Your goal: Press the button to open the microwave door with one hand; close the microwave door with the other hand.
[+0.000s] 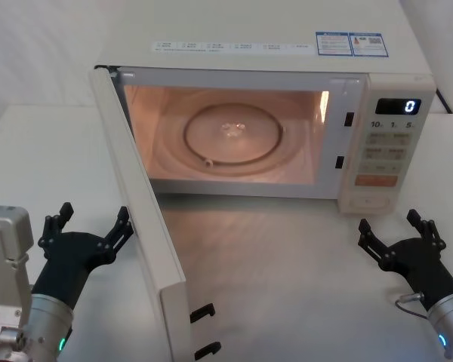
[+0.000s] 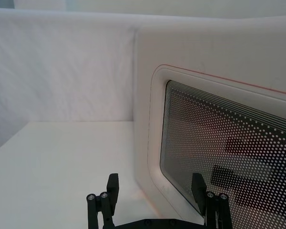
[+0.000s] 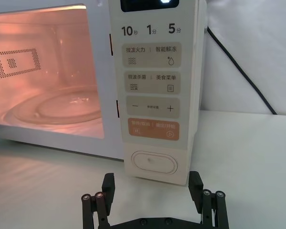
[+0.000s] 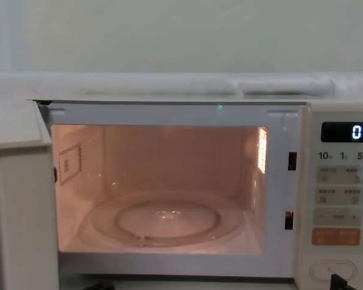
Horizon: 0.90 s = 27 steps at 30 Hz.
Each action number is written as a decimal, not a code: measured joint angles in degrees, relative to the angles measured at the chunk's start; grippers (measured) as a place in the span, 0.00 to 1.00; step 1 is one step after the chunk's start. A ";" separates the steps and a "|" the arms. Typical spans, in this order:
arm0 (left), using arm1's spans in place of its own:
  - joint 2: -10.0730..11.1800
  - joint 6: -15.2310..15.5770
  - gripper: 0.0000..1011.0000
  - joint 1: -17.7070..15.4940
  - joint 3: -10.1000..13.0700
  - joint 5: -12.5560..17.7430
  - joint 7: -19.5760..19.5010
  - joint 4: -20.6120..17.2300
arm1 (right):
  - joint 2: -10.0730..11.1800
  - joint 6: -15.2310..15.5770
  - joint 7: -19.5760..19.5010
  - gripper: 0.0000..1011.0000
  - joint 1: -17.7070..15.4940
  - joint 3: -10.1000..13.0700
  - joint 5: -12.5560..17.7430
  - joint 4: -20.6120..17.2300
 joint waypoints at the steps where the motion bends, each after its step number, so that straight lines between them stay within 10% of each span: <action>1: 0.00 0.00 0.99 0.00 0.00 0.00 0.00 0.00 | 0.00 0.00 0.00 0.99 0.00 0.00 0.00 0.00; 27: 0.00 0.00 0.99 0.00 0.00 0.00 0.00 0.00 | 0.00 0.00 0.00 0.99 0.00 0.00 0.00 0.00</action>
